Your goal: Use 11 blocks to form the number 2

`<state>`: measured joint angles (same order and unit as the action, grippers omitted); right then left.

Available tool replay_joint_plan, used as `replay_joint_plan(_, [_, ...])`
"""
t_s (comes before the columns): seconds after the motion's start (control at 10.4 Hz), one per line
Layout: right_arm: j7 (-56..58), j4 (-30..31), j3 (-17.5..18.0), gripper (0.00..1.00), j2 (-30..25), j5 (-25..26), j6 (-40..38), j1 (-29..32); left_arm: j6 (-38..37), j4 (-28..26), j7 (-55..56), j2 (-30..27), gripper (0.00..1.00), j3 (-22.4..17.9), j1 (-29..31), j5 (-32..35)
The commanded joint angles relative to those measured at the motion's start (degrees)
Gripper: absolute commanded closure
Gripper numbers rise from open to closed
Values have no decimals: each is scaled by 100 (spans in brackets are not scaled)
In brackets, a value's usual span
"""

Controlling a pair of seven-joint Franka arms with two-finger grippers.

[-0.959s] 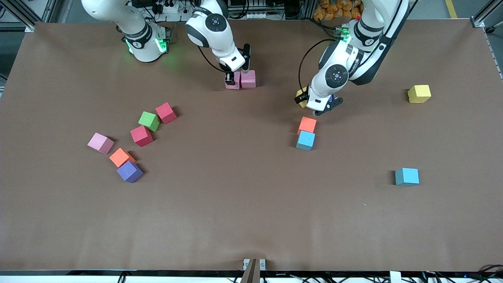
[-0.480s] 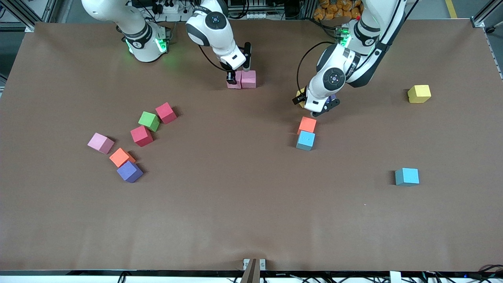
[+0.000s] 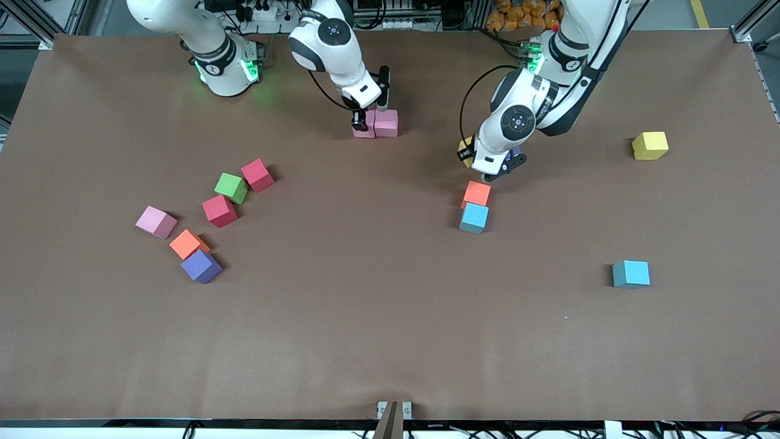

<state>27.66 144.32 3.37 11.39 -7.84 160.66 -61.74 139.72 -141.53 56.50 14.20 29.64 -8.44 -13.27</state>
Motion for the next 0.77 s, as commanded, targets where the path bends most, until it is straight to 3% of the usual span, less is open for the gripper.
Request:
replay_joint_plan(0.0, [-173, 43, -64, 0, 65, -68, 168, -189, 82, -59, 115, -110, 68, 33, -27, -175])
replay_joint_plan(0.38, [-156, 35, -64, 0, -40, -68, 141, -180, -478, 309, 1254, -681, 70, 85, -70, -850])
replay_joint_plan(0.67, [-182, 52, -64, 0, -32, -68, 167, -189, -499, 346, 2616, -779, 70, 287, -377, -1492])
